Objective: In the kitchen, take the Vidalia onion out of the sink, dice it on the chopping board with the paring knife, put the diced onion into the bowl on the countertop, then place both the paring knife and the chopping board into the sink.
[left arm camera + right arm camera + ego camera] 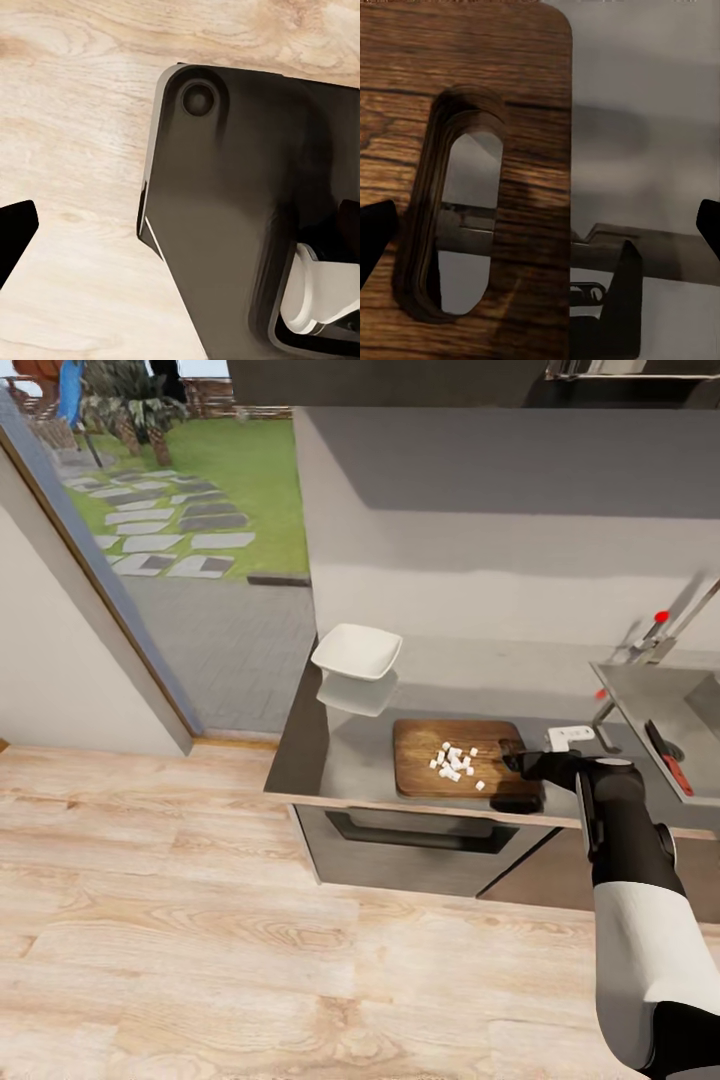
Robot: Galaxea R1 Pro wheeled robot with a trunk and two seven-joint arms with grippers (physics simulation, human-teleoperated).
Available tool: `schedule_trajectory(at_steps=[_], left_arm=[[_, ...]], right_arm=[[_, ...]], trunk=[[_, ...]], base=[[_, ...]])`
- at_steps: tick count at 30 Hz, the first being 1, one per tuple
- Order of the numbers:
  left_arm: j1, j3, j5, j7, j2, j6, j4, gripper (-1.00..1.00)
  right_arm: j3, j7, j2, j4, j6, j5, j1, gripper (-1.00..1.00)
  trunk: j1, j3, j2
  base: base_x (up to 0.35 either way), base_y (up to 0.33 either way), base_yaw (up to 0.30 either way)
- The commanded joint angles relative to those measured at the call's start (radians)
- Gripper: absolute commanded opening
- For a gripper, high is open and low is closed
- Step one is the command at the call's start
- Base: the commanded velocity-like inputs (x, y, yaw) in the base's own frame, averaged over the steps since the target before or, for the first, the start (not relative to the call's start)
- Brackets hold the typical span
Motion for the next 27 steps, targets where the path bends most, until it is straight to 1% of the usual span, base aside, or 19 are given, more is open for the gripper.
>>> schedule_trajectory(at_steps=[1, 8, 27], left_arm=[[0.0, -0.002, 0.01, -0.005, 0.001, -0.001, -0.001, 1.0], [0.001, -0.002, 0.01, -0.005, 0.001, -0.001, -0.001, 1.0], [0.001, -0.002, 0.01, -0.005, 0.001, -0.001, -0.001, 1.0]], right_arm=[[-0.002, 0.01, 0.0, 0.009, 0.001, 0.02, -0.001, 1.0], [-0.002, 0.009, 0.0, 0.009, 0.001, 0.02, 0.0, 1.0], [-0.002, 0.009, 0.0, 0.009, 0.001, 0.02, -0.001, 1.0]], trunk=[[0.001, -0.003, -0.001], [0.001, -0.01, -0.001], [0.001, -0.03, -0.001]], base=[[0.0, -0.071, 0.0], [0.0, -0.059, 0.0], [0.0, -0.001, 0.0]])
